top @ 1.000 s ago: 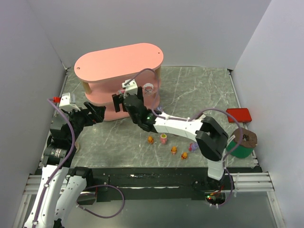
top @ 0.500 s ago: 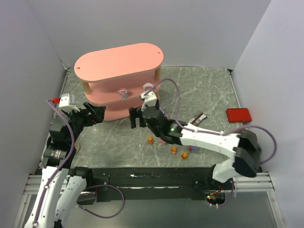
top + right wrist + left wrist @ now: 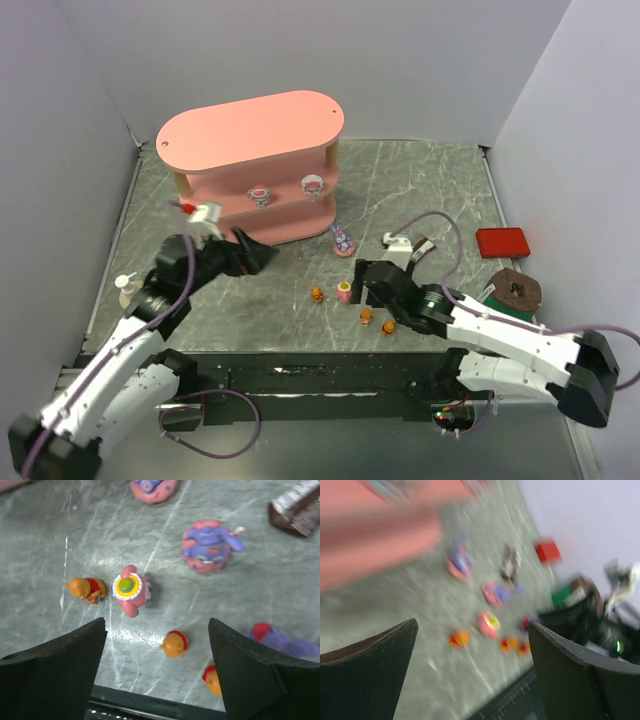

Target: Place and organize the plastic toys onto the shelf

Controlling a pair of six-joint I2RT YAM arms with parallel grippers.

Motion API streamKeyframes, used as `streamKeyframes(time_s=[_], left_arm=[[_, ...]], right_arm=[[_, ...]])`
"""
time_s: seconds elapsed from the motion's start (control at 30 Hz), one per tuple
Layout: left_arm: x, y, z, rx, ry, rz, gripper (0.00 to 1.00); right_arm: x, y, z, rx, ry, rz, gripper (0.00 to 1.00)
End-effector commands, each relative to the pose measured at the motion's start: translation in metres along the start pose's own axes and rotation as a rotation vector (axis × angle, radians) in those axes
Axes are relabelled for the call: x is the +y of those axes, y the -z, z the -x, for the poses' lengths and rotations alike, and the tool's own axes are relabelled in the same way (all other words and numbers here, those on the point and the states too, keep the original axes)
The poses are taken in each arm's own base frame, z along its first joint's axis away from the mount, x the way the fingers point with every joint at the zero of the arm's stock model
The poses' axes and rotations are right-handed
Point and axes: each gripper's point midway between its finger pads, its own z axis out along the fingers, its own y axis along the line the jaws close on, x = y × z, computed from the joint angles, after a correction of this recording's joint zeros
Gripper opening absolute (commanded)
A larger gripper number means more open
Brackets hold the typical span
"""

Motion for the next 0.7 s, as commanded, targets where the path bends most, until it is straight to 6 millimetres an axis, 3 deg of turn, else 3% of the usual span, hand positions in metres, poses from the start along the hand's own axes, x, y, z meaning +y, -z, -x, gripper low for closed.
streamKeyframes(time_s=[0.0, 0.03, 0.07, 0.17, 0.23, 0.37, 0.53, 0.67], left_arm=[[-0.054, -0.030, -0.021, 0.020, 0.030, -0.110, 0.97], [-0.055, -0.037, -0.025, 0.017, 0.037, -0.080, 0.94], [-0.068, -0.046, -0.045, 0.074, 0.029, -0.092, 0.91], [-0.080, -0.068, -0.064, 0.108, 0.031, -0.058, 0.84], [-0.088, -0.078, -0.072, 0.124, 0.037, -0.058, 0.77], [-0.115, -0.101, -0.111, 0.235, 0.018, -0.109, 0.65], [-0.135, -0.118, -0.145, 0.317, 0.049, -0.165, 0.44], [-0.140, -0.123, -0.173, 0.387, 0.052, -0.177, 0.35]], right_arm=[[-0.018, 0.016, 0.012, -0.040, -0.139, -0.023, 0.86], [-0.020, 0.017, 0.013, -0.043, -0.152, -0.025, 0.85], [-0.023, 0.018, 0.013, -0.046, -0.162, -0.027, 0.81], [-0.028, 0.028, 0.020, -0.075, -0.206, -0.012, 0.77], [-0.031, 0.036, 0.027, -0.103, -0.223, 0.004, 0.75], [-0.040, 0.047, 0.038, -0.144, -0.242, 0.012, 0.74], [-0.049, 0.052, 0.042, -0.165, -0.235, -0.002, 0.74], [-0.055, 0.054, 0.042, -0.173, -0.236, -0.005, 0.74]])
